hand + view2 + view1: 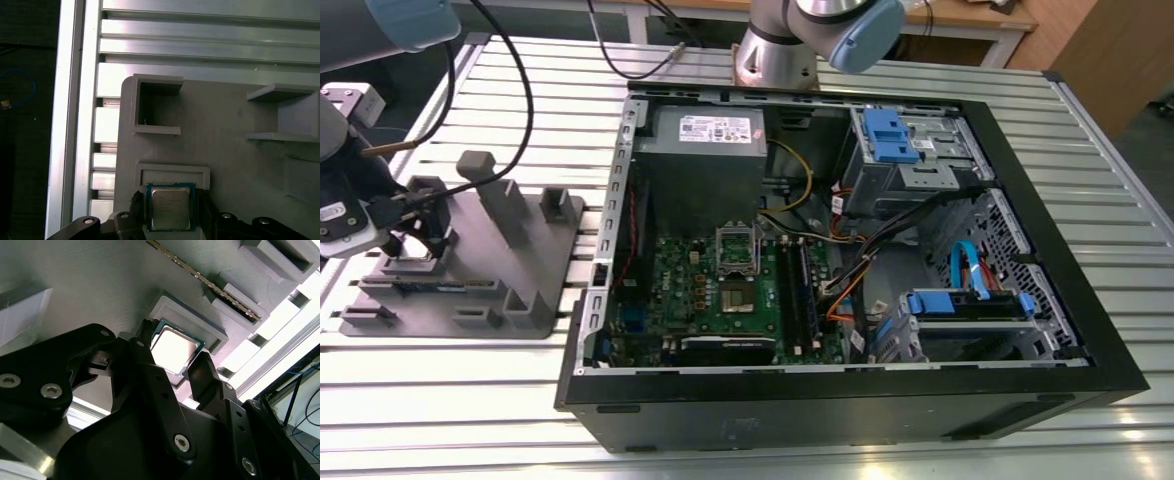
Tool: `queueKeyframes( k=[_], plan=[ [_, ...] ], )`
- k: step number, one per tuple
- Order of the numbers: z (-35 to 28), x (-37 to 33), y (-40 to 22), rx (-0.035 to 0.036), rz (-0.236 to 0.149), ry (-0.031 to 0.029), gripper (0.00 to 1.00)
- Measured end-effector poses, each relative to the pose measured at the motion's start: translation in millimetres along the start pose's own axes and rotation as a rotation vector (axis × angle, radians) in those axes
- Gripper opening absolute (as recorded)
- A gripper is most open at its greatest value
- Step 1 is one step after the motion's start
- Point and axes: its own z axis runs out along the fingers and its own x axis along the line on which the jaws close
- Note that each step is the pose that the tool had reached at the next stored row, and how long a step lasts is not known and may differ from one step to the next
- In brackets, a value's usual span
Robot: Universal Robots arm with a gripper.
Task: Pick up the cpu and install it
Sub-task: 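Pick up the cpu and move it towards the insertion slot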
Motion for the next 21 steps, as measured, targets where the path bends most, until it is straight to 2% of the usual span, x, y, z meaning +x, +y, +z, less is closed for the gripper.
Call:
queueKeyframes(
  k=[4,5,6,13,19,21],
  plan=[
    [0.0,0.0,0.0,0.0000,0.000,0.0000,0.55],
    [0.0,0.0,0.0,0.0000,0.000,0.0000,0.48],
    [0.0,0.0,0.0,0.0000,0.000,0.0000,0.47],
    [-0.2,0.0,0.0,-0.0001,0.000,-0.0002,0.47],
    [-7.8,-0.2,0.5,0.0000,0.000,0.0008,0.47],
    [-8.6,-0.2,0.6,-0.0002,0.000,0.0005,0.47]
  ],
)
